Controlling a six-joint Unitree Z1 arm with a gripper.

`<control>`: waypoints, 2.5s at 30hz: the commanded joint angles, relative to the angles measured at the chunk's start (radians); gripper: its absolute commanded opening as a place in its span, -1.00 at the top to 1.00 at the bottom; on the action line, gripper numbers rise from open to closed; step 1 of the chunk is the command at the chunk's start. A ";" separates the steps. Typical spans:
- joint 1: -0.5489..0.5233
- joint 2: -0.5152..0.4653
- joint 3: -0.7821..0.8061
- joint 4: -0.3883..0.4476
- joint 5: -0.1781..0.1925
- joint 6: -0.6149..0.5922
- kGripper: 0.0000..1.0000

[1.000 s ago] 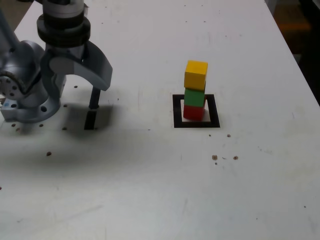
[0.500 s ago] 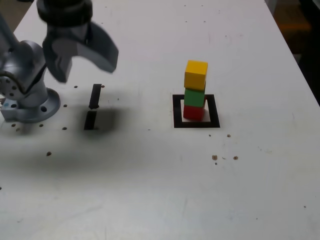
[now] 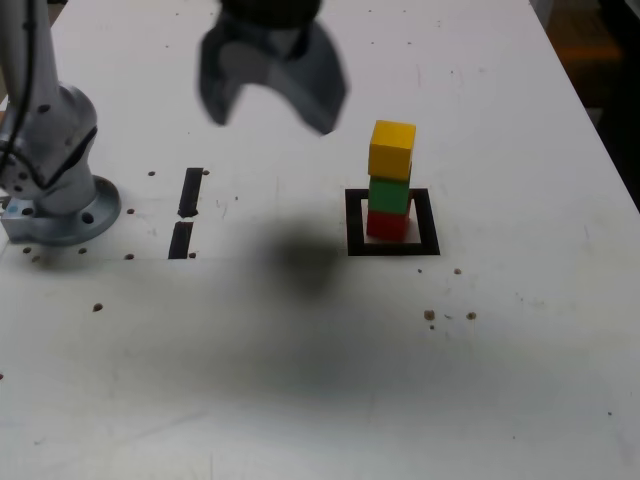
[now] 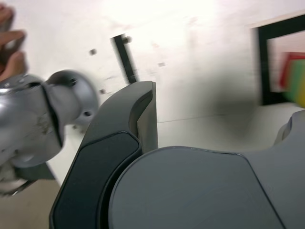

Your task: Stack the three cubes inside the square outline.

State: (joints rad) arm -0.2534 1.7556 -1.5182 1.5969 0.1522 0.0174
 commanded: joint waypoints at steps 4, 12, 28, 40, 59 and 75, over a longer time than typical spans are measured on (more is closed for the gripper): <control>-0.001 0.028 -0.514 0.015 0.013 0.038 -0.95; -0.001 0.134 -0.587 0.015 -0.012 0.073 -0.95; 0.064 0.198 -0.387 0.040 -0.038 0.078 -0.94; 0.075 0.261 -0.250 -0.062 -0.100 0.089 -0.75; 0.091 0.265 -0.240 -0.102 -0.049 0.046 0.25; 0.199 -0.018 0.004 -0.052 0.055 -0.008 0.34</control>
State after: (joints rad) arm -0.0910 1.7721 -1.5909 1.5829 0.2075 0.0077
